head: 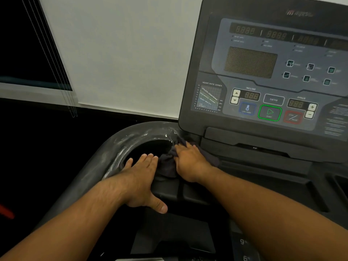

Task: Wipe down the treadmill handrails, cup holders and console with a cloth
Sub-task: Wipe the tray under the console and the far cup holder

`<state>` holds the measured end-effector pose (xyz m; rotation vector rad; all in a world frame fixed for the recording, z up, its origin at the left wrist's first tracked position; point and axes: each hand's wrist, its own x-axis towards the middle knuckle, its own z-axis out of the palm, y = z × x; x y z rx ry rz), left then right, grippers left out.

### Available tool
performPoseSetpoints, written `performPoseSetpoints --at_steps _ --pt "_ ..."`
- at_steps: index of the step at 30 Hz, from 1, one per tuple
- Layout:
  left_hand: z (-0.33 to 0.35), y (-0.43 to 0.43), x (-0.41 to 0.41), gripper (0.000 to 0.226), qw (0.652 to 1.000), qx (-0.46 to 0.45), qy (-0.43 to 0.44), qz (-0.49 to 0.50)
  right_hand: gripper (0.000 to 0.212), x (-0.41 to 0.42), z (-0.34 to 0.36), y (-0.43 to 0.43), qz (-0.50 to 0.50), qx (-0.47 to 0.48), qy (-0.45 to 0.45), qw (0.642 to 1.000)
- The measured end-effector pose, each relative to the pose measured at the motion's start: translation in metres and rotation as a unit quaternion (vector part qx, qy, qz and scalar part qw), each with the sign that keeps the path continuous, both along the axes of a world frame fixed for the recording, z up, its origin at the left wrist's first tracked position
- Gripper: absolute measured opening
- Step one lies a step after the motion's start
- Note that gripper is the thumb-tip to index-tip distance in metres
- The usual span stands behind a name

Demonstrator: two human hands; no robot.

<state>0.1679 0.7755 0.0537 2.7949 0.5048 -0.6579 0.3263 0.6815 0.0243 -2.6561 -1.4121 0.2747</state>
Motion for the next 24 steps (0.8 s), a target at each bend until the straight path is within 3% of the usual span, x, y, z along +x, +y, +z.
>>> performPoseSetpoints --at_steps 6,11,17,24 --pt "0.003 -0.004 0.008 0.140 1.000 0.005 -0.004 0.020 0.051 0.014 0.010 0.013 -0.021 -0.004 0.018 1.000" --pt "0.012 -0.009 0.014 0.140 0.999 -0.003 -0.013 0.034 0.059 -0.007 0.013 -0.014 0.034 -0.007 0.009 0.999" --pt "0.016 -0.009 0.022 0.140 0.998 0.006 0.014 0.056 0.035 -0.029 0.013 -0.038 0.099 -0.009 0.045 0.994" --pt "0.013 -0.012 0.030 0.143 0.998 0.020 0.013 0.059 0.040 0.009 0.021 -0.007 0.055 -0.036 0.026 0.997"
